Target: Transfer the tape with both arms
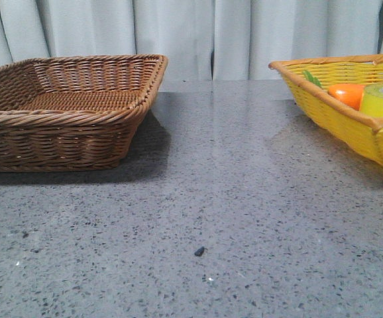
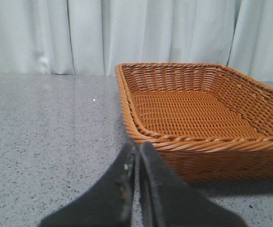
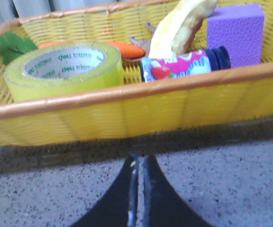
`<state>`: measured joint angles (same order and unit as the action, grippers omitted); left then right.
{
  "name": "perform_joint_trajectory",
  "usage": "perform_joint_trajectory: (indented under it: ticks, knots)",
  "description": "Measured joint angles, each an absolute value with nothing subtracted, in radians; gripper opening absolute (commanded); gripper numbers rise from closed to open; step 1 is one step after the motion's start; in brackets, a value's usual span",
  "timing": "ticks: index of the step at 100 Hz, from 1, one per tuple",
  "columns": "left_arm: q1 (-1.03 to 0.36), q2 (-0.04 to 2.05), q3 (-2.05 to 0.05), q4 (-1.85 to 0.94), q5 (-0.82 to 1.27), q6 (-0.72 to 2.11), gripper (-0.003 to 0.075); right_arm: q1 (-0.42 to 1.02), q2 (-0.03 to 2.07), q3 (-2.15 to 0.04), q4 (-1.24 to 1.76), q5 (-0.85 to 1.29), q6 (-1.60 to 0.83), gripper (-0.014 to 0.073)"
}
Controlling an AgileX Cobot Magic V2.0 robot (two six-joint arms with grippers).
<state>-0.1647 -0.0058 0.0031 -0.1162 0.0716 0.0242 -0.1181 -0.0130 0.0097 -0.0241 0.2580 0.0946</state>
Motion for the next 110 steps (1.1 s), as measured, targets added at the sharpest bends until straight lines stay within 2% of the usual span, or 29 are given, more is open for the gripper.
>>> perform_joint_trajectory:
  ticks: [29,70,90,110]
  knots:
    - [-0.165,-0.006,0.003,-0.118,-0.048,0.024,-0.0021,-0.118,-0.013,0.01,-0.024,0.214,0.095,-0.0074]
    - [-0.165,-0.006,0.003,-0.118,-0.059,0.024,-0.0021,-0.118,-0.013,0.01,-0.024,0.037,0.095,-0.0074]
    - [-0.165,-0.006,-0.008,-0.12,-0.032,0.024,-0.0021,-0.118,-0.013,-0.01,-0.024,0.087,0.095,-0.0074]
    - [-0.165,0.001,-0.105,-0.12,0.102,0.024,-0.0021,-0.118,0.047,-0.191,-0.024,0.255,0.095,-0.0074]
